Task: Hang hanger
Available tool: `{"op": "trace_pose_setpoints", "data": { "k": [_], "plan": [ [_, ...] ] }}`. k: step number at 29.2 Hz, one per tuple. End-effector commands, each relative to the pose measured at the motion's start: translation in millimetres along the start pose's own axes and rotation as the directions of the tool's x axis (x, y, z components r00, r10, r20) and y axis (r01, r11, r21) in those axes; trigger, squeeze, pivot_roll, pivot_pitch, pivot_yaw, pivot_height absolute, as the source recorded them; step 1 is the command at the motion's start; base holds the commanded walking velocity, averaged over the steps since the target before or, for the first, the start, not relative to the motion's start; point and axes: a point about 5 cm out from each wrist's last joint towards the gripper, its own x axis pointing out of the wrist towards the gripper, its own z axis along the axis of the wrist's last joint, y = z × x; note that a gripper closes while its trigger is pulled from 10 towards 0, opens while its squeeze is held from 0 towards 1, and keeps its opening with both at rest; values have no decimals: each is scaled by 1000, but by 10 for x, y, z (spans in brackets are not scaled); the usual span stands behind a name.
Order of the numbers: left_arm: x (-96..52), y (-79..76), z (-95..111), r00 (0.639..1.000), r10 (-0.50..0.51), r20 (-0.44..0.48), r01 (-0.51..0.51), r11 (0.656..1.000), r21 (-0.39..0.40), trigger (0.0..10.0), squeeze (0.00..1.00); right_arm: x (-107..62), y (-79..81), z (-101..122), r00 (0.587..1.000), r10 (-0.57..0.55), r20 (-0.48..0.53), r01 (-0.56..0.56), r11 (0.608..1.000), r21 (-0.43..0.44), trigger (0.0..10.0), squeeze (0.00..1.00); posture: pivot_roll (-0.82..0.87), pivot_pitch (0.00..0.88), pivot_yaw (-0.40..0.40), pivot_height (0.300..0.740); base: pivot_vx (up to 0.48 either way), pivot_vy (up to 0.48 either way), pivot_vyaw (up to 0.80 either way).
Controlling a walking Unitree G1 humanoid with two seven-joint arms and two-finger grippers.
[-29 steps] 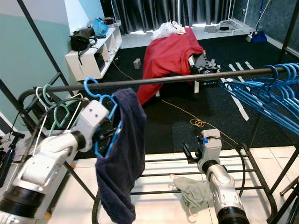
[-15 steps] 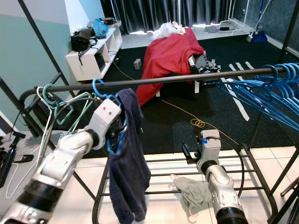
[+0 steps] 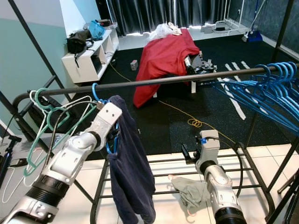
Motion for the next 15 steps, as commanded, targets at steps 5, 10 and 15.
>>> {"op": "trace_pose_setpoints", "data": {
  "k": [5, 10, 15],
  "plan": [
    [10, -79, -143, 998, -20, -57, 20, 1000, 1, 3255, 0, -2, 44, 0, 1000, 12, 2, -12, 1000, 21, 10000, 0, -155, 0, 101, 740, 0, 0, 0],
    [15, -91, -164, 998, -25, -63, 26, 1000, 7, 3490, 0, -1, 46, -2, 1000, 12, 2, -12, 1000, 21, 10000, 0, -156, 0, 102, 740, 0, 0, 0],
    [7, -64, -167, 998, -11, -55, 10, 1000, -15, 10000, 1000, 1, 48, -2, 1000, 10, 3, -11, 1000, 24, 10000, 0, -155, 0, 105, 740, 0, 0, 0]
  ]
}}
